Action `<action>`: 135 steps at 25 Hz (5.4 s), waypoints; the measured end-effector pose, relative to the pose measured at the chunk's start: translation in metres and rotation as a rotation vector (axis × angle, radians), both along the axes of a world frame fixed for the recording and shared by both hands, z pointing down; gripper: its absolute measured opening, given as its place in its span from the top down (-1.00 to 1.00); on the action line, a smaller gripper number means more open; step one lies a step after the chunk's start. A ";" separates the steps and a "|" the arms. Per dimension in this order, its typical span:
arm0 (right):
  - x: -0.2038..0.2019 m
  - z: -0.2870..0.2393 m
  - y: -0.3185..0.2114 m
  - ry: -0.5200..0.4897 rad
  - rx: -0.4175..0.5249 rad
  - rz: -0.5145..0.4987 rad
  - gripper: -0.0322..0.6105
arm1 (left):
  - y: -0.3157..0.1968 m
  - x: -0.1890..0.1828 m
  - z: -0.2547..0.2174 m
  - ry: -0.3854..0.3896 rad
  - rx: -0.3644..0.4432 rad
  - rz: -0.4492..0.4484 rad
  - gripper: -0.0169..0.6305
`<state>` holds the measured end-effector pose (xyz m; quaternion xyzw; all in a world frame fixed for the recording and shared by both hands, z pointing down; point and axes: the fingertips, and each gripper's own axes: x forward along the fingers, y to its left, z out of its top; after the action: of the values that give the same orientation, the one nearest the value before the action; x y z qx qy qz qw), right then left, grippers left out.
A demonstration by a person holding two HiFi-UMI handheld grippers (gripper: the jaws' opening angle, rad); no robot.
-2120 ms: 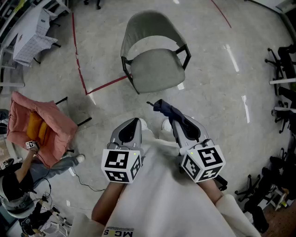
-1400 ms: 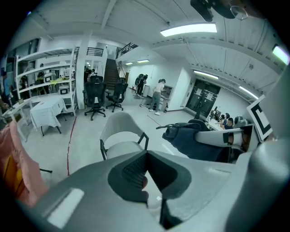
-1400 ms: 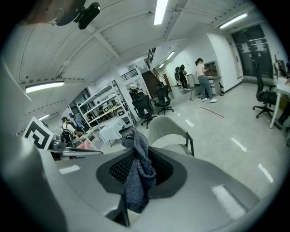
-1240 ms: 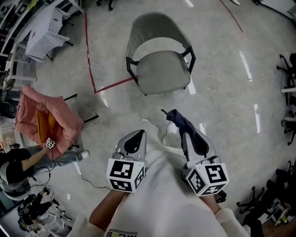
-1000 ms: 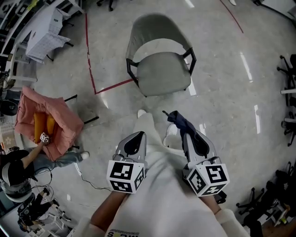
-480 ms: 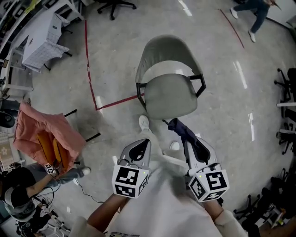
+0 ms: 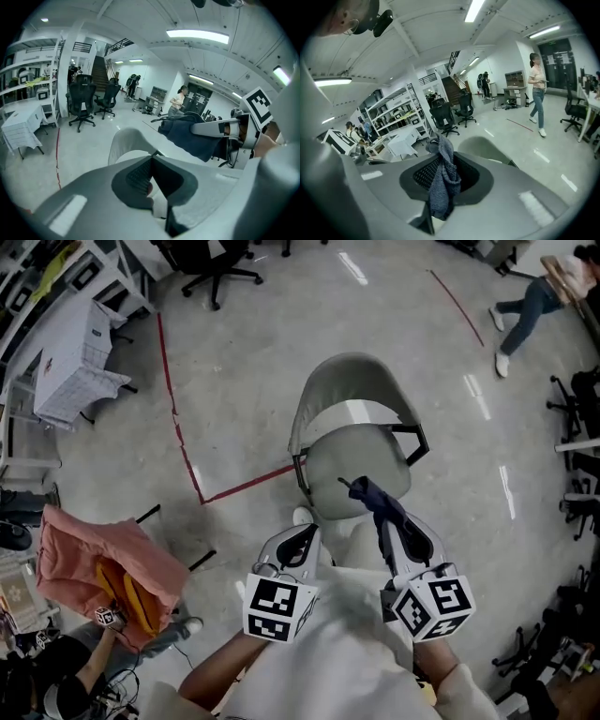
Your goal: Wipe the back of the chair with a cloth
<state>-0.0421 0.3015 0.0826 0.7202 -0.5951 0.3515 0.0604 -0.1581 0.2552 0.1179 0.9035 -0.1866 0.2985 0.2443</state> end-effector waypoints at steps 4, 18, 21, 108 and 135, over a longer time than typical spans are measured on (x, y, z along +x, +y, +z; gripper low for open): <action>0.014 0.009 -0.023 0.006 -0.027 0.023 0.66 | -0.028 0.012 0.004 0.006 -0.028 -0.003 0.95; 0.086 0.064 -0.076 0.038 -0.069 0.007 0.66 | -0.084 0.084 0.051 -0.081 -0.048 -0.013 0.95; 0.102 0.076 -0.090 0.029 -0.074 0.000 0.66 | -0.091 0.102 0.060 -0.088 -0.066 -0.028 0.95; 0.243 0.330 -0.315 0.055 -0.236 -0.131 0.66 | -0.197 0.193 0.252 -0.128 -0.213 -0.350 0.95; 0.100 0.339 -0.347 0.018 -0.219 -0.515 0.66 | -0.185 0.124 0.247 -0.131 -0.207 -0.393 0.95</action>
<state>0.0579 -0.0451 0.4216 0.5376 -0.7164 0.3803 0.2303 -0.0345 0.0703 0.3645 0.7986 -0.3428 0.3208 0.3765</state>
